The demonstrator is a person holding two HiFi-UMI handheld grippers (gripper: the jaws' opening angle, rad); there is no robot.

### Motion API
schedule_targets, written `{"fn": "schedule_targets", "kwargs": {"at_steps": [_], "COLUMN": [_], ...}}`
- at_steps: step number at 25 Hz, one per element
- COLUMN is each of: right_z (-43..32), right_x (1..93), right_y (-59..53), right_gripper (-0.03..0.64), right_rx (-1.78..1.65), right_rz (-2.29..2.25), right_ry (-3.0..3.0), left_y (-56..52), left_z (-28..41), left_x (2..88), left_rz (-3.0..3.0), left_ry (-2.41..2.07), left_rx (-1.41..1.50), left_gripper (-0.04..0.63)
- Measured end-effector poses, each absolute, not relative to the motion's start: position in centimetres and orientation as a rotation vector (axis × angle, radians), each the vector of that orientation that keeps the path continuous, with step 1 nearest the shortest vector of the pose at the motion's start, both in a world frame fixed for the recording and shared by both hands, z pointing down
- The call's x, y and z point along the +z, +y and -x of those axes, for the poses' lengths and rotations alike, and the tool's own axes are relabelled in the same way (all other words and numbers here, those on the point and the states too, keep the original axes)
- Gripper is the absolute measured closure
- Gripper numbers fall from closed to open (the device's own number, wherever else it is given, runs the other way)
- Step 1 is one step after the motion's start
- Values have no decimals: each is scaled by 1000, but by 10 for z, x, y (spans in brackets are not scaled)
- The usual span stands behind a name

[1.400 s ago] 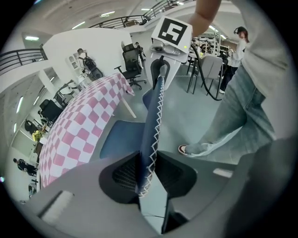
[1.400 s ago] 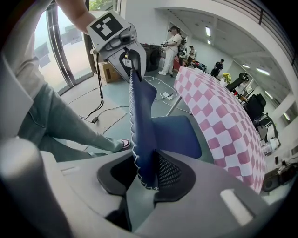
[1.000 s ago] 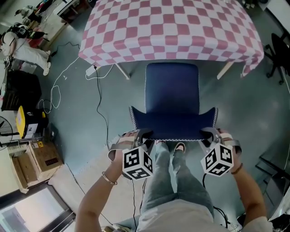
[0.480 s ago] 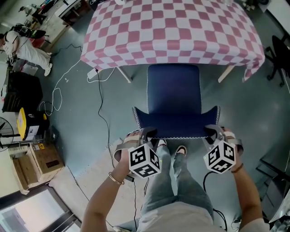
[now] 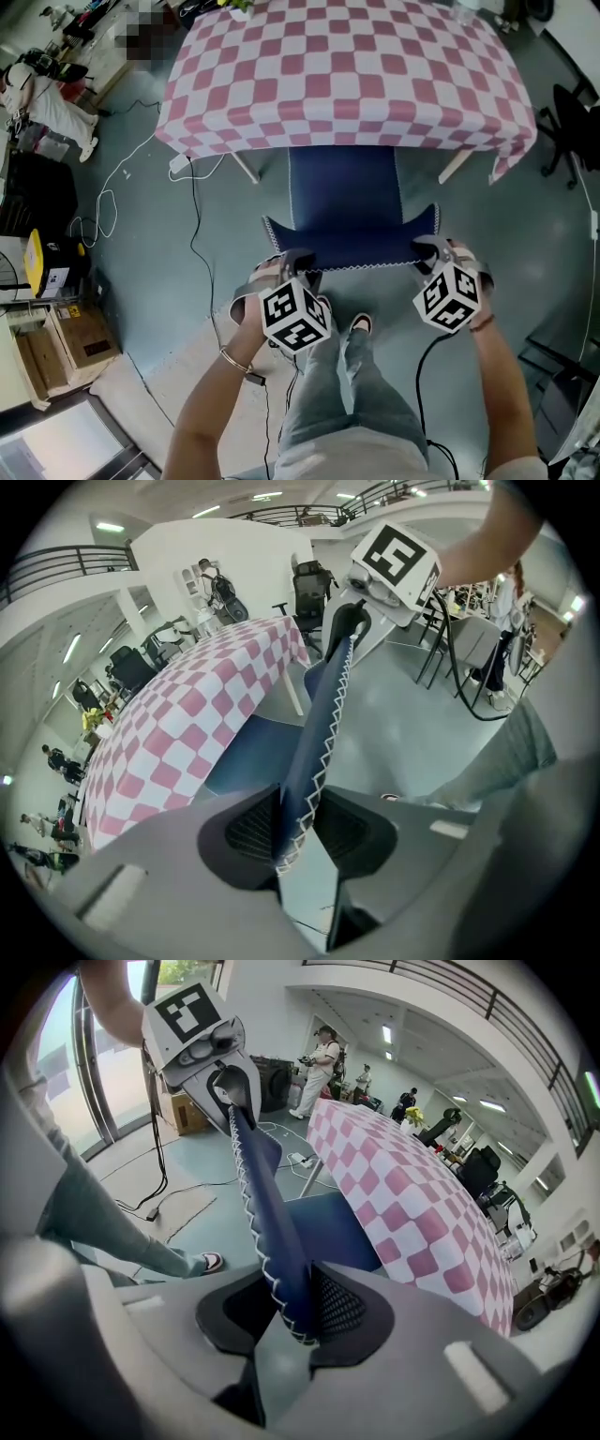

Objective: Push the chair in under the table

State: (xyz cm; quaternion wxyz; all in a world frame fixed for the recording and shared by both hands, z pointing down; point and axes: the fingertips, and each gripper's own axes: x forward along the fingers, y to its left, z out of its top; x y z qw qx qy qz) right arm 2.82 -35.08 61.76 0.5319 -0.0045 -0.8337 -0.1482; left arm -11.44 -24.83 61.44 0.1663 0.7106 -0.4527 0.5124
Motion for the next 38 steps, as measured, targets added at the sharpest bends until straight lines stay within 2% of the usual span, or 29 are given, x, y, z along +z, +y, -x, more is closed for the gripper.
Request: {"fn": "schedule_targets", "kwargs": {"at_steps": [38], "right_z": [87], "right_x": [617], "right_y": [-437], "right_gripper": [518], "right_rx": [-345], "right_rz": [-13], "right_ry": [-2048], "left_y": [-351], "left_z": [242], "left_x": [614], "left_rz": [-1919], "left_ry": [-1436], "left_rx": [1481], "left_gripper": [476]}}
